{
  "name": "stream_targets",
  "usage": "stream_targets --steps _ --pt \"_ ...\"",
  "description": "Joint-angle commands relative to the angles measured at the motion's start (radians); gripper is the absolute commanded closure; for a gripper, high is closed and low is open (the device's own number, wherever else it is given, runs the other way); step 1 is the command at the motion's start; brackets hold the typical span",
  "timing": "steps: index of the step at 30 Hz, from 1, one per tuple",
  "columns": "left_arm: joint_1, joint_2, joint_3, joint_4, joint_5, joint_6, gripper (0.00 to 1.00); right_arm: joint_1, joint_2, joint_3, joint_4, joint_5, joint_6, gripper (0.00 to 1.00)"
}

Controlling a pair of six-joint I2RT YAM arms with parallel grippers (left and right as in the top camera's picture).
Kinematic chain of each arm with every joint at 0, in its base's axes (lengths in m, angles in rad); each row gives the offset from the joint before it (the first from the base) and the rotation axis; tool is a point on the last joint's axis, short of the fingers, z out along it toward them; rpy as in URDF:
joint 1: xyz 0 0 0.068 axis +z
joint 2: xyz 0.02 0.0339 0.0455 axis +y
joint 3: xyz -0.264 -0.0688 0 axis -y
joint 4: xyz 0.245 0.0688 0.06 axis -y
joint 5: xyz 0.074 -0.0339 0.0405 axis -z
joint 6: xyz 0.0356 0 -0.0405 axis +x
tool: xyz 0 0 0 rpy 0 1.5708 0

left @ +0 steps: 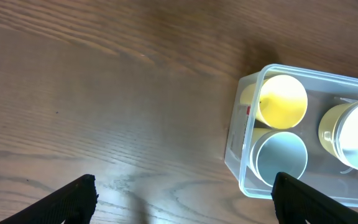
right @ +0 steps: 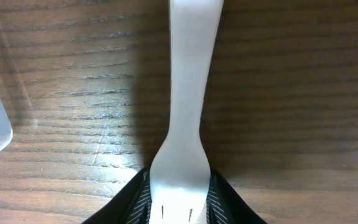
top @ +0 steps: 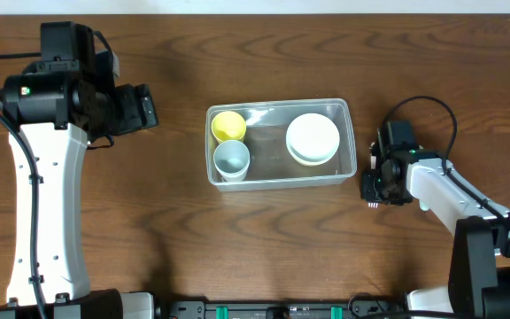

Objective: Pack container
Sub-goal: 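Carry the white fork into the container and release it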

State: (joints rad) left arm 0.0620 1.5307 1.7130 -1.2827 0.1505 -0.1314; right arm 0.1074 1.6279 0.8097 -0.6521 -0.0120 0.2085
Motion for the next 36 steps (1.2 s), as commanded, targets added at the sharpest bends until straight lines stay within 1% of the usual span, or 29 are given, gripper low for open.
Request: stream_targets --steps 1,3,5,6,8,11,15,19,23,26,31,36 --pt "0.003 0.005 -0.008 -0.005 -0.005 -0.001 0.10 0.009 0.009 -0.014 0.006 -0.015 0.005 0.77" --pt "0.003 0.005 -0.008 -0.005 -0.005 -0.001 0.10 0.009 0.009 -0.013 0.006 -0.015 0.005 0.85" --pt "0.003 0.005 -0.008 -0.005 -0.005 -0.001 0.10 0.009 0.007 -0.012 0.006 -0.014 0.005 0.97" --pt "0.003 0.005 -0.008 -0.005 -0.005 -0.001 0.10 0.009 0.006 -0.009 0.006 -0.014 0.005 0.99" --pt "0.003 0.005 -0.008 -0.005 -0.005 -0.001 0.09 0.009 -0.002 0.006 0.001 0.000 0.009 0.99" --pt "0.003 0.005 -0.008 -0.005 -0.005 -0.001 0.10 0.009 -0.033 0.060 -0.051 0.062 0.027 0.99" --pt "0.003 0.005 -0.008 -0.008 -0.005 -0.001 0.10 0.009 -0.103 0.204 -0.177 0.152 0.019 0.99" --pt "0.003 0.005 -0.008 -0.009 -0.005 -0.001 0.09 0.017 -0.164 0.376 -0.272 0.158 -0.044 0.99" --pt "0.003 0.005 -0.008 -0.011 -0.005 -0.001 0.10 0.074 -0.191 0.541 -0.339 0.050 -0.237 0.99" --pt "0.003 0.005 -0.008 -0.011 -0.005 -0.001 0.09 0.150 -0.190 0.608 -0.361 -0.006 -0.394 0.99" --pt "0.003 0.005 -0.008 -0.013 -0.005 -0.001 0.10 0.294 -0.177 0.600 -0.360 -0.068 -0.691 0.99" --pt "0.003 0.005 -0.008 -0.019 -0.005 -0.001 0.10 0.367 -0.126 0.581 -0.362 -0.068 -0.883 0.99"
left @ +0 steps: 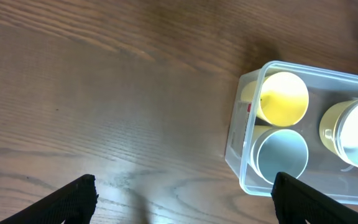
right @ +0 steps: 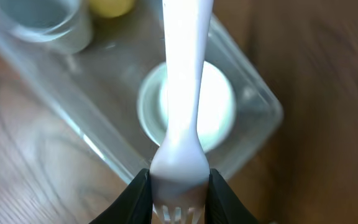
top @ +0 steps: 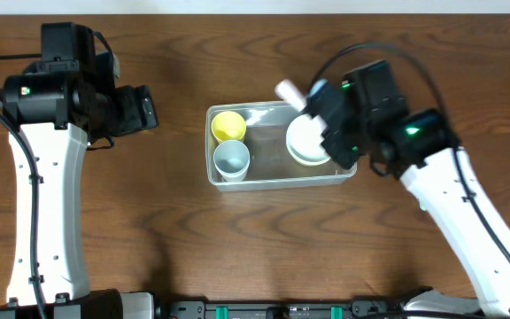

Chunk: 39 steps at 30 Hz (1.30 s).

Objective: Pack container
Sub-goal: 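Carry the white fork into the container and release it, then move the right gripper back toward the mint-green spoon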

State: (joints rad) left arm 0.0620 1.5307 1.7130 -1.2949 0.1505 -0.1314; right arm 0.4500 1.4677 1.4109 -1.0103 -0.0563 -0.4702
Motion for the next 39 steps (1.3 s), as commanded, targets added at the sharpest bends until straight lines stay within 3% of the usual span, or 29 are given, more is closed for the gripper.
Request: stream_targets --steps 1,18,20,23,26,32,35,39 --pt "0.003 0.005 -0.008 -0.007 -0.005 -0.001 0.10 0.029 0.050 -0.022 -0.006 -0.023 -0.227 0.99" --pt "0.003 0.005 -0.008 -0.010 -0.005 -0.001 0.10 0.049 0.377 -0.025 -0.053 -0.076 -0.269 0.97" --pt "0.003 0.005 -0.008 -0.010 -0.005 -0.001 0.10 0.049 0.383 -0.025 -0.053 -0.076 -0.254 0.79" --pt "0.003 0.005 -0.008 -0.010 -0.005 -0.001 0.10 0.049 0.383 -0.025 -0.051 -0.075 -0.241 0.60" --pt "0.003 0.005 -0.008 -0.011 -0.005 -0.001 0.10 0.049 0.381 -0.023 -0.049 -0.074 -0.230 0.48" --pt "0.003 0.005 -0.008 -0.011 -0.013 -0.001 0.10 0.040 0.305 0.039 -0.049 0.011 -0.107 0.42" --pt "0.003 0.005 -0.008 -0.011 -0.013 -0.001 0.10 0.008 0.226 0.090 -0.048 0.119 0.026 0.40" --pt "0.003 0.005 -0.008 -0.014 -0.013 -0.001 0.10 -0.101 0.119 0.137 -0.032 0.209 0.211 0.15"
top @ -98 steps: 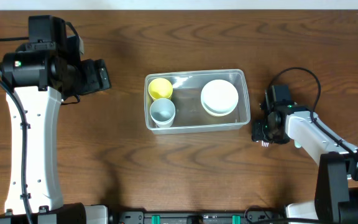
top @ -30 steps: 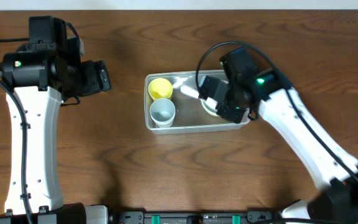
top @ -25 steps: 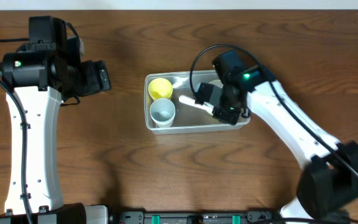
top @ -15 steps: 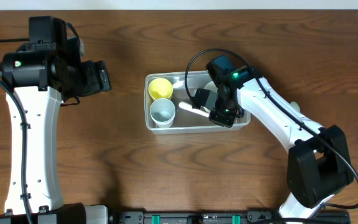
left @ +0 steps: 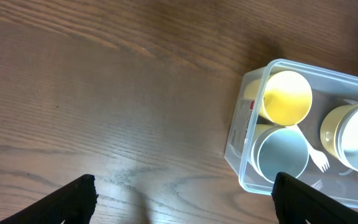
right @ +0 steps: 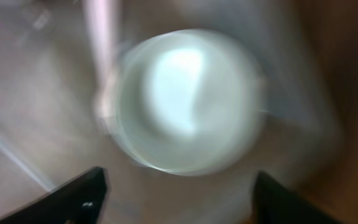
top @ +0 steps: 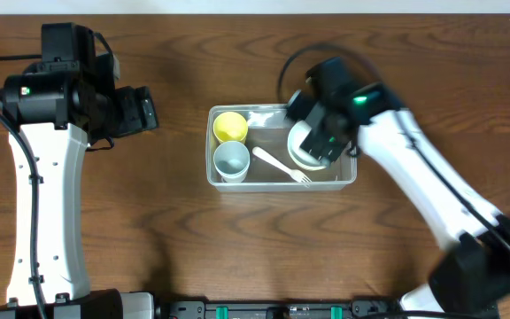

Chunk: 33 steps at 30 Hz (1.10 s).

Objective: Pack container
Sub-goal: 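Move the right gripper back toward the mint-green spoon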

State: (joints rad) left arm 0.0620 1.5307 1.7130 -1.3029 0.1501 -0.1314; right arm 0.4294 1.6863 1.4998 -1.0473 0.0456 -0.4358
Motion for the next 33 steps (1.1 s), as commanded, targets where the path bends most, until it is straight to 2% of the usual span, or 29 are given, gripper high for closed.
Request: stream_targets --steps 1,5,9,12,18,24,33 --pt "0.003 0.005 -0.008 -0.006 -0.012 -0.001 0.10 -0.132 -0.125 0.048 0.014 0.106 0.213 0.11" --pt "0.003 0.005 -0.008 -0.006 -0.012 -0.001 0.10 -0.324 -0.135 0.046 0.021 0.093 0.320 0.13" --pt "0.003 0.005 -0.008 -0.006 -0.012 -0.002 0.10 -0.497 -0.059 0.026 0.018 -0.009 0.323 0.12" --pt "0.003 0.005 -0.008 -0.006 -0.012 -0.002 0.09 -0.564 0.039 0.014 0.018 -0.016 0.335 0.12" --pt "0.003 0.005 -0.008 -0.017 -0.012 -0.001 0.10 -0.615 0.265 0.013 0.015 -0.010 0.364 0.13" --pt "0.003 0.005 -0.008 -0.018 -0.012 -0.001 0.10 -0.618 0.412 0.013 0.026 -0.010 0.364 0.14" --pt "0.003 0.005 -0.008 -0.021 -0.012 -0.001 0.10 -0.621 0.483 0.011 0.028 -0.009 0.363 0.13"
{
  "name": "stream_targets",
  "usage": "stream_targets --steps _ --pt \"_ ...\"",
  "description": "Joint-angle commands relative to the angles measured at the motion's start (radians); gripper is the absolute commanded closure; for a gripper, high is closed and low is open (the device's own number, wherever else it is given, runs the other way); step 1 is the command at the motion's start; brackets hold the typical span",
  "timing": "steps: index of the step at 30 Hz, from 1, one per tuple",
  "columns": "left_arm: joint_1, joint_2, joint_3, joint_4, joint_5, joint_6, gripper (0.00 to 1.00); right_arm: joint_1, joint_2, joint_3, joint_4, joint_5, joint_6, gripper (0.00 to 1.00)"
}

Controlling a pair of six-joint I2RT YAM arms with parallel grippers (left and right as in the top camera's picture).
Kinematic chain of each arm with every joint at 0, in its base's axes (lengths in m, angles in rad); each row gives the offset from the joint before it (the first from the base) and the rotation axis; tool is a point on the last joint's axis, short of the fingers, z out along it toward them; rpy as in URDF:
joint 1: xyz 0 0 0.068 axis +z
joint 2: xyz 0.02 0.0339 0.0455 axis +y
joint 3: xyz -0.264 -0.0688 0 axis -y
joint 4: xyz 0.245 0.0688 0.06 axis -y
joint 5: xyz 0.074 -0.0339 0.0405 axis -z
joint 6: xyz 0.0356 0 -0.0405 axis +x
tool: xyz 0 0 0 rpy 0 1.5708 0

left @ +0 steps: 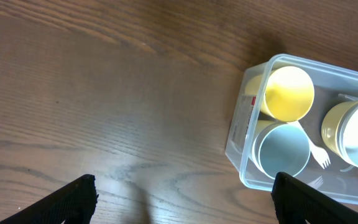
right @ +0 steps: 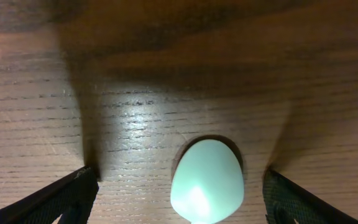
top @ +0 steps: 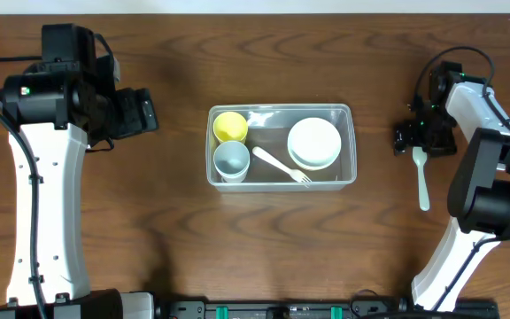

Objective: Pack container
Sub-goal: 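Move the right gripper back toward the mint-green spoon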

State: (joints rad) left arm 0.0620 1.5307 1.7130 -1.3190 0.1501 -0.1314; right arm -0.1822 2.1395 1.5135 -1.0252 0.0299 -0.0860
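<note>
A clear plastic container (top: 352, 142) at the table's middle holds a yellow cup (top: 228, 126), a pale blue cup (top: 231, 158), a stack of bowls (top: 314, 142) and a white fork (top: 282, 167). To its right, a pale green spoon (top: 422, 182) lies on the table. My right gripper (top: 423, 138) stands open over the spoon's bowl end (right: 207, 180), which shows between its fingers (right: 73, 193). My left gripper (top: 137, 111) is open and empty, high up to the left of the container (left: 241, 143).
Bare brown wood table (top: 264, 248) surrounds the container. The right arm (top: 476, 97) reaches in along the right edge, and the left arm (top: 47, 204) stands at the far left.
My right gripper was open above the bowls in the container. It is now to the right of the container, open over the spoon's bowl end. The fork still lies in the container.
My right gripper was shut on the white fork on the table right of the container. Then it held the fork above the bowls. Then the fork lay in the container and the gripper was open. Now it is over the spoon. The left arm stayed put.
</note>
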Motion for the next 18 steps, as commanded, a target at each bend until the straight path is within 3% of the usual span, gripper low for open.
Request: stream_targets --steps 1,5,12,18 --pt "0.003 0.005 -0.008 -0.005 -0.012 -0.001 0.09 -0.010 0.030 -0.003 0.006 0.006 0.014 0.13" --pt "0.003 0.005 -0.008 -0.005 -0.012 -0.001 0.09 -0.009 0.030 -0.004 0.000 0.006 0.014 0.16" --pt "0.003 0.005 -0.008 -0.006 -0.012 -0.001 0.10 -0.010 0.030 -0.005 -0.008 0.006 0.014 0.42" --pt "0.003 0.005 -0.008 -0.013 -0.012 -0.001 0.10 -0.009 0.030 -0.005 -0.008 0.003 0.014 0.50"
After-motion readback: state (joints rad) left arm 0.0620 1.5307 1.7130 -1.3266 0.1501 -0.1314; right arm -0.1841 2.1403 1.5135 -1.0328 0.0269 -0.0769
